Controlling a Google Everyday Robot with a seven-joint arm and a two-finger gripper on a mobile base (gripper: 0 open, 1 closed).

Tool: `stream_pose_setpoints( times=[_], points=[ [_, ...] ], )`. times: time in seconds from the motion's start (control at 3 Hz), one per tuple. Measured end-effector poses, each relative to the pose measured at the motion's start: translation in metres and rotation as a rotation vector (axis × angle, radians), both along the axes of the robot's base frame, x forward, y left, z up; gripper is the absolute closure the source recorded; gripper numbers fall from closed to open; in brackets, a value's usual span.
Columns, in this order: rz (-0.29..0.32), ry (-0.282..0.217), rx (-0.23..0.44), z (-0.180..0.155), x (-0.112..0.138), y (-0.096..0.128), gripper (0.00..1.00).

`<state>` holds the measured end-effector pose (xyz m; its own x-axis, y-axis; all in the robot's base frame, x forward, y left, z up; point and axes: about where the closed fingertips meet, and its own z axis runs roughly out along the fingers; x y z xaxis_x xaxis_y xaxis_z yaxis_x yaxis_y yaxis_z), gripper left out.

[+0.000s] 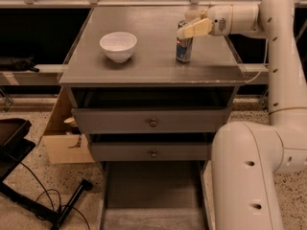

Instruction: Pick redbull can from bottom drawer and place on counter

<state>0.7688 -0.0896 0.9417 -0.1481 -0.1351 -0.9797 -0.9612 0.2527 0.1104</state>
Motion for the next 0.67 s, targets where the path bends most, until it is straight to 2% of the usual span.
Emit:
stream_pose_setpoints(
  times=[0.33,0.67],
  points=[
    [0.064,-0.059,0.015,0.045,-0.035,-0.007,0.00],
    [0.068,-0.124,0.030,0.083,-0.064,-0.034,0.00]
  ],
)
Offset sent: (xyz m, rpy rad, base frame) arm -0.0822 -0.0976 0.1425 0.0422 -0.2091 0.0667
